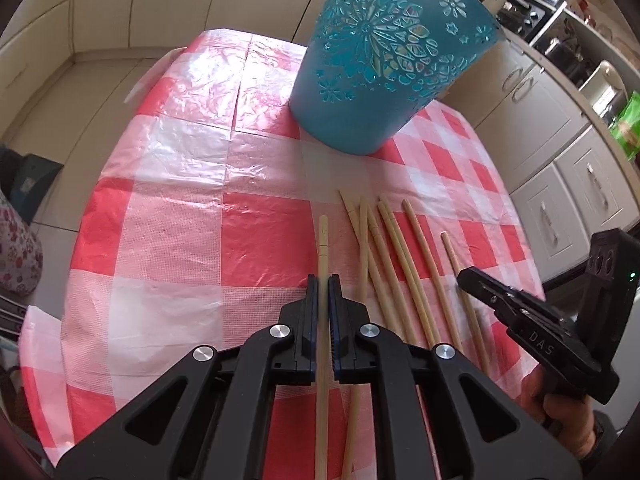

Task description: Organize utensils

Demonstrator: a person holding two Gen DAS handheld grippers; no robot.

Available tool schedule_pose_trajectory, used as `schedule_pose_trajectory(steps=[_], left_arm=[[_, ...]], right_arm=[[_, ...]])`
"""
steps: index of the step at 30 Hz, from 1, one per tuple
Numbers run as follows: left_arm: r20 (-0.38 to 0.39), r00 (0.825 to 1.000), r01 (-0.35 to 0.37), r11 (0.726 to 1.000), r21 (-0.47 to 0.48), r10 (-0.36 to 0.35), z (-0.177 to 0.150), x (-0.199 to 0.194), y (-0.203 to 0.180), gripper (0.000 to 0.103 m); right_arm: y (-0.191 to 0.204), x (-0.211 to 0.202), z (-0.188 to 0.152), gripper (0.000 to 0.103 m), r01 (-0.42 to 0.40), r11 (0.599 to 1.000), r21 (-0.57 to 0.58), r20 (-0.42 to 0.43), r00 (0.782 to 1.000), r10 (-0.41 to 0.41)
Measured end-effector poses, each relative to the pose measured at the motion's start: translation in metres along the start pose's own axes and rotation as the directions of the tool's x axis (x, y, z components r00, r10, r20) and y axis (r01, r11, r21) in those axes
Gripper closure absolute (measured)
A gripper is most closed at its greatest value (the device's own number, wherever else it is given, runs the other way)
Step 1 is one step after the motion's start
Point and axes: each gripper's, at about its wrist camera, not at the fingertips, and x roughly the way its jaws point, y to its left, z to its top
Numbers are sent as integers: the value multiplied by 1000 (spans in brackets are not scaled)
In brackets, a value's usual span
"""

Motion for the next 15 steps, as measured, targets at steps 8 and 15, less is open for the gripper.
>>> schedule_pose_trajectory(steps=[8,15], left_arm=[[3,982,-187,970,154,189,-6,-9,-23,62],[10,973,-229,952,205,232,-10,-3,-29,63]], right_arm=[[20,-2,-5,68,28,994,-108,-40,999,-32],[8,-10,-10,71,21,995,-92,-44,999,-25]])
